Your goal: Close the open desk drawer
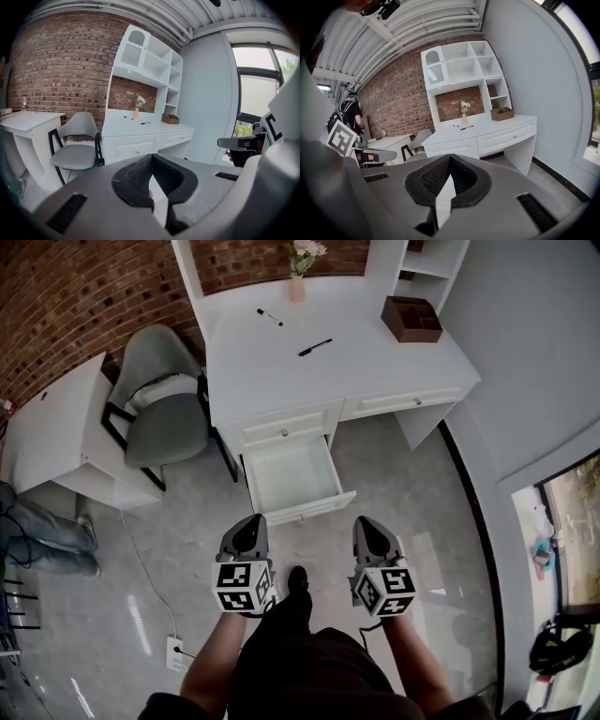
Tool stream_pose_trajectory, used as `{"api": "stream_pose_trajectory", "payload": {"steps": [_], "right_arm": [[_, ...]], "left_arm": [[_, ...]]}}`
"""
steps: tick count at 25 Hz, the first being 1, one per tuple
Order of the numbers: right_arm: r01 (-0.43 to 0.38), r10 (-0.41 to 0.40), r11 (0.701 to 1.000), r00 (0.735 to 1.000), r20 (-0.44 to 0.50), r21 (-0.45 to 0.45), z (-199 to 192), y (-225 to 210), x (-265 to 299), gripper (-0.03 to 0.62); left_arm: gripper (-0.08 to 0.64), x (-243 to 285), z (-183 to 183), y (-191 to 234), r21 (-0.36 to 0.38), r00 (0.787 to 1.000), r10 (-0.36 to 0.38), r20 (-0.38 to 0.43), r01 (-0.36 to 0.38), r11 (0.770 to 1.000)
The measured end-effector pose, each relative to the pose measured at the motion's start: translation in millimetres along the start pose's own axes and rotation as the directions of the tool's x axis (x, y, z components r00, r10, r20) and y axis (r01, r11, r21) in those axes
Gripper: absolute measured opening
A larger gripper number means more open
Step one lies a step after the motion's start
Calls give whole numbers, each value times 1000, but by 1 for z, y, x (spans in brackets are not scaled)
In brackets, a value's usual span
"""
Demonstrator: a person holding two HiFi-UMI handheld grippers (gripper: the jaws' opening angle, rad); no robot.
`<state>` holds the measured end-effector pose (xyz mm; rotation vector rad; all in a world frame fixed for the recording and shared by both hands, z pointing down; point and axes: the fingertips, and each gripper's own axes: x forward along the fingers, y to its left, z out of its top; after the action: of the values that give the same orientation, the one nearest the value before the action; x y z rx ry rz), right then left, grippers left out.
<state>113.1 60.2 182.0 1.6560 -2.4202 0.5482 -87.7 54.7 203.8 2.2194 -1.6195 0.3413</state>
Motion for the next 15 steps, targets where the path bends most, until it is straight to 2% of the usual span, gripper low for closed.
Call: {"api": "stream_pose_trajectory", "payload": {"steps": [6,15], "right_arm": [[20,-20,1000,997,-79,2,0,-13,49,5],[-6,6,1000,982,-190,-2,-49,-42,96,5]], "left_arm": [[9,40,-7,28,-29,998,14,-55,-16,999],[9,71,-73,51,-93,981,72,-180,-90,992]]}}
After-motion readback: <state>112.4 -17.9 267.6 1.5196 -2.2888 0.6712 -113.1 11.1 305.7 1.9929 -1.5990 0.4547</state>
